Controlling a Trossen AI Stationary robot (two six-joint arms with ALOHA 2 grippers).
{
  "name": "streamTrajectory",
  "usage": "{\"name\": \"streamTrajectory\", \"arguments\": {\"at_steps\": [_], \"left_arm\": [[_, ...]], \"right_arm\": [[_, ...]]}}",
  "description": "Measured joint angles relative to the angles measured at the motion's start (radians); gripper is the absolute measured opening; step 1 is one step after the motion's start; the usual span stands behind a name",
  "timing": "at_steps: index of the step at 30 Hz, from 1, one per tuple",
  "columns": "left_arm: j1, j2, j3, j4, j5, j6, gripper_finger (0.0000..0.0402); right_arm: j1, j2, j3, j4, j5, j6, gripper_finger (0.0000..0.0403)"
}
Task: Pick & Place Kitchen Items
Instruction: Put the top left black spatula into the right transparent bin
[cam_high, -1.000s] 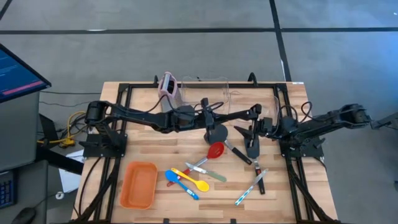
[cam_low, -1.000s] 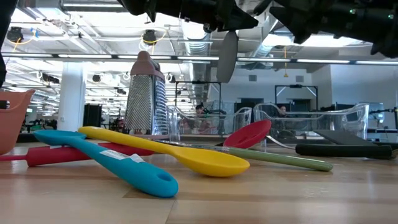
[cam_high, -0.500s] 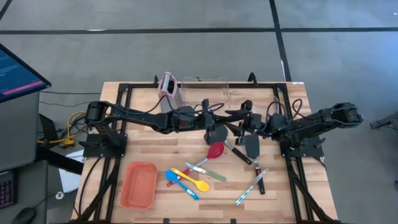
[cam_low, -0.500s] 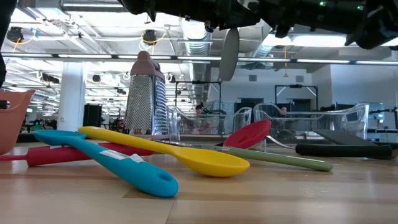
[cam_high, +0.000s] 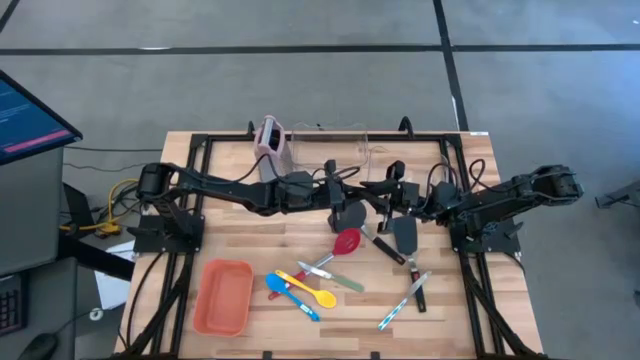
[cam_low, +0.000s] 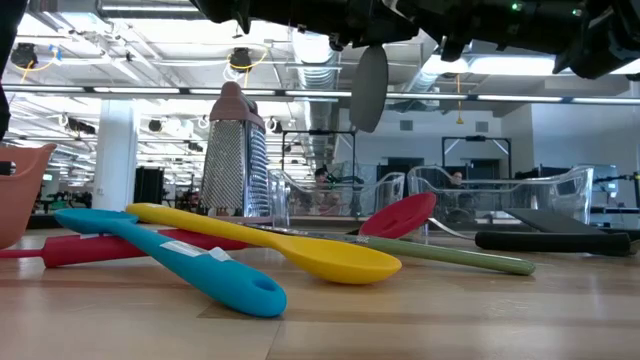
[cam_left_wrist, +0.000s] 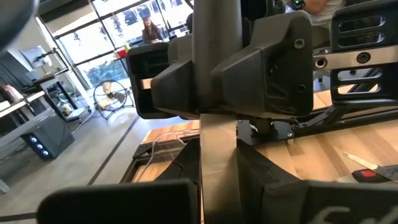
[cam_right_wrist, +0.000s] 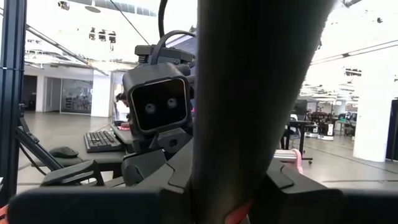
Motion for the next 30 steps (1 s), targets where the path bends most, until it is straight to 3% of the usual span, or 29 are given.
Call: {"name": "streamTrajectory", "arguments": {"at_steps": [5, 14, 30], "left_arm": [[0.0, 0.0, 0.0, -0.001, 0.003, -0.003, 0.0036], [0.0, 0.0, 0.0, -0.001, 0.001, -0.006, 0.0053], [0.0, 0.0, 0.0, -0.002, 0.001, -0.005, 0.0049]], "right_arm": [[0.0, 0.0, 0.0, 0.0, -0.001, 0.0, 0.0102], [0.0, -0.001, 0.0, 0.002, 0.0, -0.004, 0.007], [0.0, -0.002, 0.0, 0.004, 0.0, -0.003, 0.0064]]}}
